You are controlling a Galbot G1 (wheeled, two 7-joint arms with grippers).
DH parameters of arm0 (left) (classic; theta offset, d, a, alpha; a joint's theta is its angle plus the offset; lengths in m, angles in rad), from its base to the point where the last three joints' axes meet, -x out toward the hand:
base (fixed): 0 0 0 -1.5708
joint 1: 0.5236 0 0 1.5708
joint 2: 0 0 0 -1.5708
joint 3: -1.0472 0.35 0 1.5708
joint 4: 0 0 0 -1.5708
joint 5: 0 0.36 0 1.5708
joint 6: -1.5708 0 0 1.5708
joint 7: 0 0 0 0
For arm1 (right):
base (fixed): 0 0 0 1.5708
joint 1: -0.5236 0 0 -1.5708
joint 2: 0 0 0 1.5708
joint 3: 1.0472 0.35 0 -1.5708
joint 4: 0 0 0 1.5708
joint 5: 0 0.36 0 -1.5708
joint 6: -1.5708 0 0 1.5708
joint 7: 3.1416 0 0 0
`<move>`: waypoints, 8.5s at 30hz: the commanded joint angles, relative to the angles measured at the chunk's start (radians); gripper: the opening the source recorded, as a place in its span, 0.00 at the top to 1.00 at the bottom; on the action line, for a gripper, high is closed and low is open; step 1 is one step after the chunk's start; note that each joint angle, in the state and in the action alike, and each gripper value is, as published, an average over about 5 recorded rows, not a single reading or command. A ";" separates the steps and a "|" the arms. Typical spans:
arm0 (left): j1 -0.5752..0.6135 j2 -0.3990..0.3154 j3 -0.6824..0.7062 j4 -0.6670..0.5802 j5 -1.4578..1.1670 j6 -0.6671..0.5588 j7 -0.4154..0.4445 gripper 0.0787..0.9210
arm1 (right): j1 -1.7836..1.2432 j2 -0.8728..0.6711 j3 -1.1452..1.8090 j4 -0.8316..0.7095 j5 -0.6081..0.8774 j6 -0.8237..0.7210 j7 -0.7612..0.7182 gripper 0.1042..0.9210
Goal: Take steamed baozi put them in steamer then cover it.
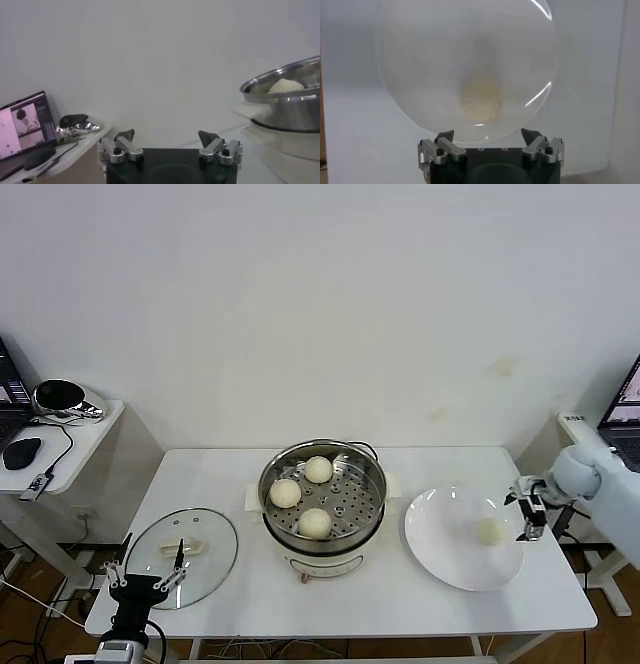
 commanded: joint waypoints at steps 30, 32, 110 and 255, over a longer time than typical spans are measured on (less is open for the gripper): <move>-0.001 -0.005 -0.005 0.000 -0.004 -0.001 0.000 0.12 | -0.040 0.154 0.048 -0.145 -0.104 0.025 0.010 0.27; -0.001 -0.006 -0.004 0.000 -0.004 -0.001 0.000 0.12 | -0.035 0.141 0.045 -0.128 -0.094 0.023 0.008 0.31; -0.027 -0.001 -0.005 0.019 -0.036 0.000 0.000 0.12 | 0.620 0.465 -0.727 0.231 0.777 -0.667 0.313 0.20; -0.492 0.238 0.149 0.739 1.086 -0.109 -0.188 0.81 | -1.422 0.862 1.510 0.715 0.374 0.399 1.152 0.12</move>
